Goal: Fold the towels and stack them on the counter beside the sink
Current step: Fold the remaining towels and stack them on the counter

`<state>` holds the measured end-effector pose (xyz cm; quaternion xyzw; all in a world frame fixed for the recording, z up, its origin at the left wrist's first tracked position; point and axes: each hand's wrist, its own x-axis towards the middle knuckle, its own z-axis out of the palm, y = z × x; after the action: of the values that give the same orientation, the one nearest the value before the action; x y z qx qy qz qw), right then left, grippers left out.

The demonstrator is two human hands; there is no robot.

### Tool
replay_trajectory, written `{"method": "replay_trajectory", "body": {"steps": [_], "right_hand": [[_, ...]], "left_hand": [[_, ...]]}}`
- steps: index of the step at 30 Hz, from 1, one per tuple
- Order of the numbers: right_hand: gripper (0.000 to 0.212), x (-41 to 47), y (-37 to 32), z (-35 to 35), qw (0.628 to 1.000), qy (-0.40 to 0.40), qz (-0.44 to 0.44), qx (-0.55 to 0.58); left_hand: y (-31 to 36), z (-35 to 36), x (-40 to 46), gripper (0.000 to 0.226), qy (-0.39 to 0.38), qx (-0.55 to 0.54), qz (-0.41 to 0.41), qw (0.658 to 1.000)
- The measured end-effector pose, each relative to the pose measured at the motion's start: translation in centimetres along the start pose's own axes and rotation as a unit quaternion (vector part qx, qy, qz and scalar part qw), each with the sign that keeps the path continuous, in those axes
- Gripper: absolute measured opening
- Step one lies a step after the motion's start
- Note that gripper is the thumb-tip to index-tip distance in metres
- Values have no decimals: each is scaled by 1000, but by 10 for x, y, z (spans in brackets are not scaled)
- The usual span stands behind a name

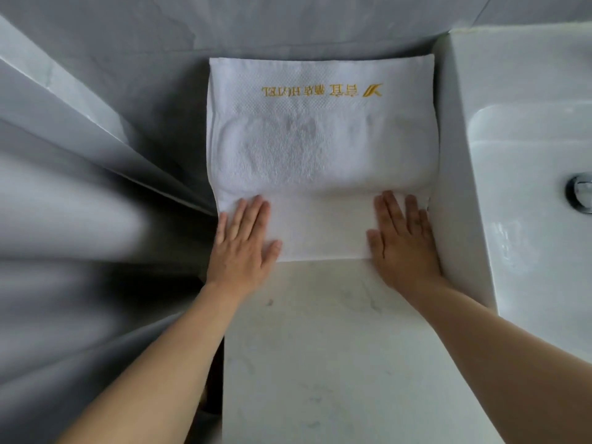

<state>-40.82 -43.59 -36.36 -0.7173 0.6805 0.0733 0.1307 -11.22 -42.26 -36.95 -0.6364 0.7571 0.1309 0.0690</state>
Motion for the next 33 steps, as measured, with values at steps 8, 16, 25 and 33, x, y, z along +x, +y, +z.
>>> {"method": "replay_trajectory", "body": {"steps": [8,16,25,33], "right_hand": [[76,-38,-26,-19,987,-54,-132,-71],[48,-11,-29,-61,970,-127,-92,-186],[27,62,-8,-151,978,-1,-47,-205],[31,150,14,-202,966,125,-3,-224]], "left_hand": [[0,-26,-23,90,-19,76,69,995],[17,-31,-10,49,32,161,11,986],[-20,-121,31,25,141,-375,-187,897],[-26,-169,131,15,164,-558,-273,766]]}}
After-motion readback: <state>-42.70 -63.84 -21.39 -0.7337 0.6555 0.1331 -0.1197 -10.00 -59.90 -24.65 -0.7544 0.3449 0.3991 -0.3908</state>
